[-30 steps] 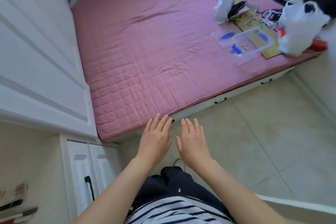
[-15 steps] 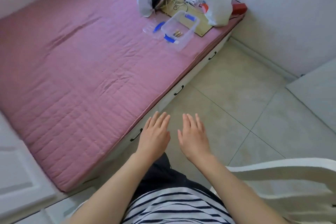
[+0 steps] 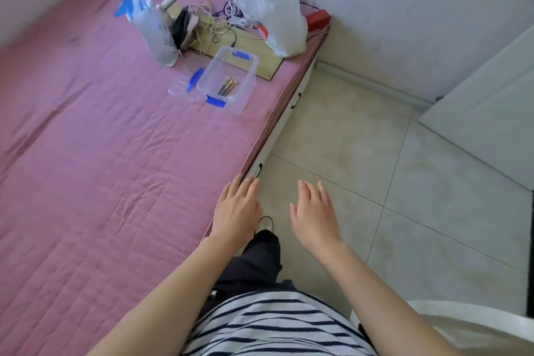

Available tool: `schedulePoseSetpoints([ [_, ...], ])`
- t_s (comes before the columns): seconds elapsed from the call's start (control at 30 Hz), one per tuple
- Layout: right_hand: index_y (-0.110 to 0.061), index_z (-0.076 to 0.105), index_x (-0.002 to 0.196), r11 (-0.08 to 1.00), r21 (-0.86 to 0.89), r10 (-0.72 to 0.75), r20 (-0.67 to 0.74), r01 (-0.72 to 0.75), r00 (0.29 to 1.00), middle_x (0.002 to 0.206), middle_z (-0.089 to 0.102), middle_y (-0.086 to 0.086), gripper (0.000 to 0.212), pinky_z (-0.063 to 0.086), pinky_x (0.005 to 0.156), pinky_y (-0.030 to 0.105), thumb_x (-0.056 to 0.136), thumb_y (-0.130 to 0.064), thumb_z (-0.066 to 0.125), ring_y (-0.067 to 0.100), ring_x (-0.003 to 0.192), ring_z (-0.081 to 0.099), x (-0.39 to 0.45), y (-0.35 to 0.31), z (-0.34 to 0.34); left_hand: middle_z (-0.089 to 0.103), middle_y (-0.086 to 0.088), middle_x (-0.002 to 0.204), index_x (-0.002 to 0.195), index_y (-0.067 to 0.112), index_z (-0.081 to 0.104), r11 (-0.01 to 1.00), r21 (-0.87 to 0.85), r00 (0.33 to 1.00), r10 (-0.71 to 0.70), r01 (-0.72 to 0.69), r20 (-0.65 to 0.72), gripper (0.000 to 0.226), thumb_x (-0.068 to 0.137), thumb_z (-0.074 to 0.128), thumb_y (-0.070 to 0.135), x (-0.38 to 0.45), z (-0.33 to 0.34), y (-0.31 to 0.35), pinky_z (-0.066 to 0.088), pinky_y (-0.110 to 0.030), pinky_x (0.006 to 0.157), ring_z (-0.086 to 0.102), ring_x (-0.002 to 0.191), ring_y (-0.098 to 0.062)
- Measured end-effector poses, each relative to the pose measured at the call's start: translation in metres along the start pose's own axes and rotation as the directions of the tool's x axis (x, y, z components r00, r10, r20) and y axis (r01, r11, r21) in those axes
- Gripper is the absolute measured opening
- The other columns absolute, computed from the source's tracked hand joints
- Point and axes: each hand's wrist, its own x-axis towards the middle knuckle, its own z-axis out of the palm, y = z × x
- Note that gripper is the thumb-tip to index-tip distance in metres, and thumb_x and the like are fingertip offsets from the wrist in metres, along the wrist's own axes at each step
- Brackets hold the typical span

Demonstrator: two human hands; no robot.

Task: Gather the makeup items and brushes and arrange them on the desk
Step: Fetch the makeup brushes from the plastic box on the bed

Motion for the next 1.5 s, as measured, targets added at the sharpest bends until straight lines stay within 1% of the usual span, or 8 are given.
schedulePoseSetpoints([
  [0.23, -0.005, 0.019, 0.149, 0.998, 0.033, 0.047, -0.072, -0.045, 0.996, 0.153, 0.029, 0.011, 0.059, 0.013, 0.120, 0.041, 0.100, -0.034, 0.038, 0.032, 0.146, 0.011, 0.116, 0.007, -0.054, 0.045, -0.002, 0.145, 0.139, 0.013, 0.044, 0.995, -0.019, 0.994, 0.098, -0.099, -0.048, 0.046, 0.093, 0.047, 0.016, 0.131, -0.035, 0.000, 0.023, -0.038, 0.116, 0.028, 0.142, -0.026],
  [0.47, -0.005, 0.020, 0.149, 0.994, 0.043, 0.101, -0.082, -0.097, 0.992, 0.153, 0.029, 0.012, 0.058, 0.014, 0.120, 0.041, 0.101, -0.033, 0.037, 0.034, 0.145, 0.012, 0.192, 0.040, -0.096, 0.044, -0.002, 0.144, 0.139, 0.013, 0.042, 0.994, -0.010, 0.995, 0.104, -0.104, 0.000, 0.044, 0.096, 0.044, 0.020, 0.231, -0.051, 0.016, 0.027, -0.039, 0.113, 0.030, 0.139, -0.025],
  [0.63, -0.005, 0.021, 0.148, 0.998, 0.018, 0.064, -0.089, -0.062, 0.994, 0.152, 0.031, 0.012, 0.058, 0.014, 0.120, 0.040, 0.100, -0.033, 0.037, 0.034, 0.145, 0.013, 0.245, 0.076, -0.124, 0.040, 0.000, 0.147, 0.142, 0.016, 0.037, 0.996, -0.023, 0.996, 0.085, -0.085, -0.007, 0.046, 0.097, 0.041, 0.022, 0.289, -0.053, 0.047, 0.026, -0.039, 0.114, 0.026, 0.141, -0.023],
  [0.77, -0.005, 0.019, 0.149, 1.000, 0.001, 0.000, -0.052, 0.000, 0.999, 0.153, 0.029, 0.011, 0.058, 0.013, 0.120, 0.041, 0.101, -0.034, 0.035, 0.033, 0.146, 0.011, 0.288, 0.103, -0.150, 0.046, 0.001, 0.141, 0.138, 0.015, 0.043, 0.998, -0.058, 0.999, 0.001, -0.003, -0.051, 0.043, 0.094, 0.043, 0.018, 0.325, -0.056, 0.072, 0.028, -0.035, 0.112, 0.033, 0.134, -0.019],
  [0.93, -0.003, 0.019, 0.149, 0.992, -0.035, -0.124, -0.031, 0.123, 0.992, 0.153, 0.027, 0.013, 0.058, 0.012, 0.120, 0.041, 0.101, -0.033, 0.035, 0.033, 0.145, 0.011, 0.340, 0.120, -0.178, 0.045, 0.001, 0.144, 0.140, 0.016, 0.042, 0.988, -0.087, 0.991, -0.129, 0.125, -0.041, 0.044, 0.096, 0.045, 0.021, 0.358, -0.055, 0.093, 0.027, -0.040, 0.114, 0.030, 0.140, -0.022],
  [1.07, -0.003, 0.020, 0.148, 0.975, -0.067, -0.211, -0.013, 0.210, 0.977, 0.154, 0.027, 0.014, 0.058, 0.012, 0.120, 0.041, 0.101, -0.032, 0.035, 0.034, 0.145, 0.012, 0.378, 0.123, -0.194, 0.052, 0.001, 0.137, 0.134, 0.015, 0.050, 0.977, -0.105, 0.978, -0.192, 0.183, -0.081, 0.038, 0.096, 0.047, 0.018, 0.382, -0.060, 0.097, 0.030, -0.036, 0.112, 0.037, 0.136, -0.021],
  [1.3, -0.003, 0.023, 0.147, 0.930, -0.104, -0.350, 0.052, 0.353, 0.935, 0.152, 0.030, 0.013, 0.056, 0.012, 0.120, 0.041, 0.101, -0.031, 0.037, 0.034, 0.144, 0.014, 0.449, 0.105, -0.202, 0.057, -0.005, 0.134, 0.130, 0.010, 0.055, 0.929, -0.150, 0.929, -0.356, 0.340, -0.101, 0.038, 0.092, 0.056, 0.015, 0.429, -0.067, 0.073, 0.036, -0.040, 0.108, 0.044, 0.131, -0.027],
  [1.5, 0.002, 0.023, 0.145, 0.843, -0.179, -0.488, 0.141, 0.507, 0.862, 0.148, 0.035, 0.016, 0.056, 0.009, 0.120, 0.042, 0.100, -0.029, 0.036, 0.029, 0.141, 0.023, 0.516, 0.064, -0.199, 0.056, -0.004, 0.133, 0.129, 0.010, 0.055, 0.873, -0.186, 0.878, -0.472, 0.452, -0.079, 0.039, 0.090, 0.054, 0.014, 0.468, -0.070, 0.029, 0.040, -0.039, 0.103, 0.045, 0.127, -0.024],
])
